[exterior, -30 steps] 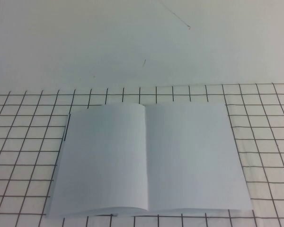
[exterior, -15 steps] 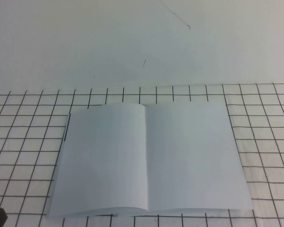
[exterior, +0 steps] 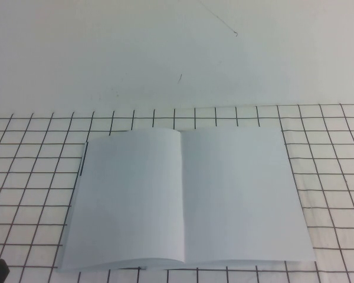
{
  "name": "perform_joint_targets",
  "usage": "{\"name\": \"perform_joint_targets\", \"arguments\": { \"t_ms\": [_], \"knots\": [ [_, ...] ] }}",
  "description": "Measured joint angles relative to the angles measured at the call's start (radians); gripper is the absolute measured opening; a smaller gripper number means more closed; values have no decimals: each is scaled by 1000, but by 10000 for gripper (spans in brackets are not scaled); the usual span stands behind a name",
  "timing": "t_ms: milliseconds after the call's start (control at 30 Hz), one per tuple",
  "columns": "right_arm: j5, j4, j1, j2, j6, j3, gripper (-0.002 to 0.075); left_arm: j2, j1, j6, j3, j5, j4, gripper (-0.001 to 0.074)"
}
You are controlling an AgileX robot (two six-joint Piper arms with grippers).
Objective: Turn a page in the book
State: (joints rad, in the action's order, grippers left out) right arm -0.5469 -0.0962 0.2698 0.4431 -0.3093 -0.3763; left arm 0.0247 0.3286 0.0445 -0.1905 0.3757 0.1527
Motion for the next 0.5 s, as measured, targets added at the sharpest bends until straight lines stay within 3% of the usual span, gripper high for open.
{"name": "perform_joint_targets", "arguments": {
  "t_ms": [300,500],
  "knots": [
    [-83,-2,0,0,0,0,1,0,-26,-1,0,0,-3,-3],
    [-96,-2,0,0,0,0,1,-2,-212,-5,9,-26,-49,-3]
  ]
}}
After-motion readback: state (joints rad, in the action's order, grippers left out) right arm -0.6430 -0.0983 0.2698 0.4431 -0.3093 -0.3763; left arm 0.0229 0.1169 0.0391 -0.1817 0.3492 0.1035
